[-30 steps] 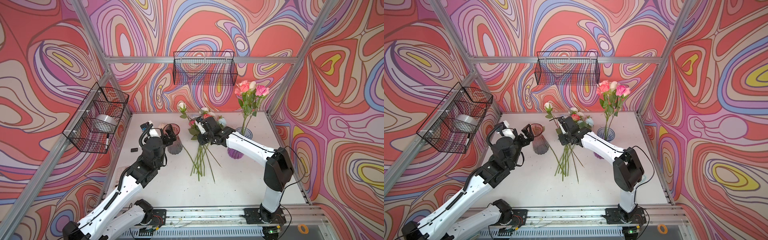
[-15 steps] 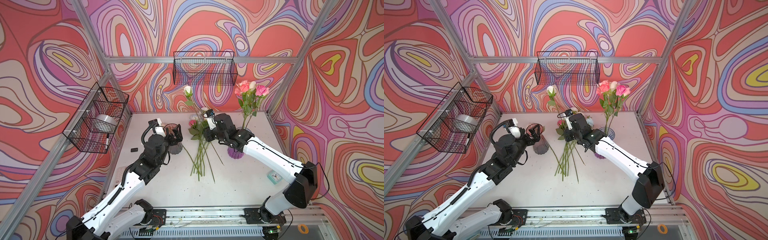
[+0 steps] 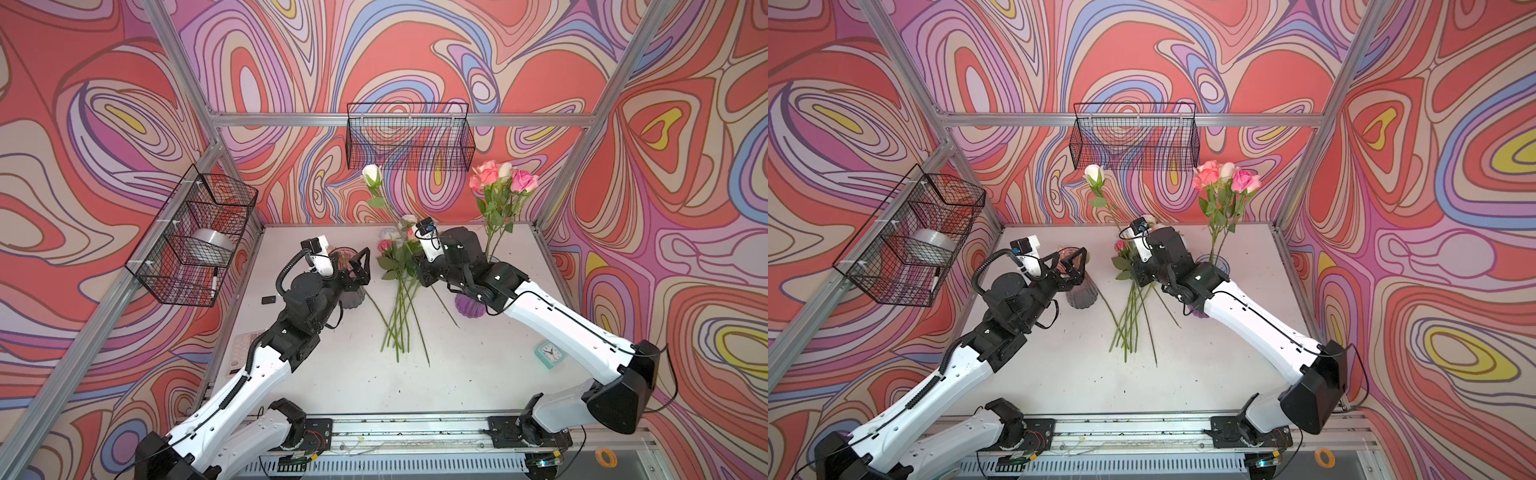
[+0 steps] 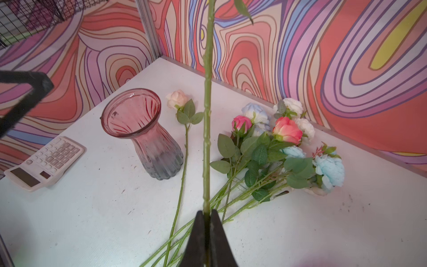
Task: Arrange the flowers into the vase
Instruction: 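Lift the white rose high with the right gripper while left reaches over bunch, then lower the white rose stem into the purple vase and open the right gripper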
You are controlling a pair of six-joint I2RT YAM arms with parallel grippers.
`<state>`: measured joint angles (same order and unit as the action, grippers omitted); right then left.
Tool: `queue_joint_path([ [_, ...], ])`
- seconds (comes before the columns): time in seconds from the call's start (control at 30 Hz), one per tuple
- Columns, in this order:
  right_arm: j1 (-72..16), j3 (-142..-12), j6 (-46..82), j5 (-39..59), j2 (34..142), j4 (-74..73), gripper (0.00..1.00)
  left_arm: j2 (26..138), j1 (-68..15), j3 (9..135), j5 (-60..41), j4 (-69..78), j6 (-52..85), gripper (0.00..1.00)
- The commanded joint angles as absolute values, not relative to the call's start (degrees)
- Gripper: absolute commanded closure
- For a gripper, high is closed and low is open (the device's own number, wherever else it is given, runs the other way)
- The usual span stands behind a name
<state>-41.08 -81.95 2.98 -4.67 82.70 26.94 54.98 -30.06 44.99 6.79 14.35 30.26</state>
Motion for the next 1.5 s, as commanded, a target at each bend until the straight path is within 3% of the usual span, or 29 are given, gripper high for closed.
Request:
queue_joint_path([
  [0.0, -41.4, -83.14, 0.6, -8.87, 80.64, 20.86, 1.0, 57.08, -29.58, 45.28, -0.08, 17.49, 31.55, 0.03],
  [0.47, -41.31, -79.86, -15.11, -24.27, 79.42, -12.83, 1.0, 69.85, -29.49, 49.28, -29.95, 25.72, 41.94, 0.07],
  [0.63, -40.17, -77.31, -21.6, -28.74, 78.68, -24.69, 1.0, 78.12, -30.07, 49.97, -35.52, 32.63, 52.93, 0.14],
  [0.8, -37.03, -74.81, -23.82, -30.61, 76.86, -29.82, 1.0, 82.72, -33.02, 52.17, -42.05, 34.72, 55.08, 0.15],
  [1.47, -26.17, -54.9, -12.32, -34.91, 64.41, -32.17, 1.0, 85.34, -36.91, 52.71, -42.98, 34.19, 54.59, 0.15],
])
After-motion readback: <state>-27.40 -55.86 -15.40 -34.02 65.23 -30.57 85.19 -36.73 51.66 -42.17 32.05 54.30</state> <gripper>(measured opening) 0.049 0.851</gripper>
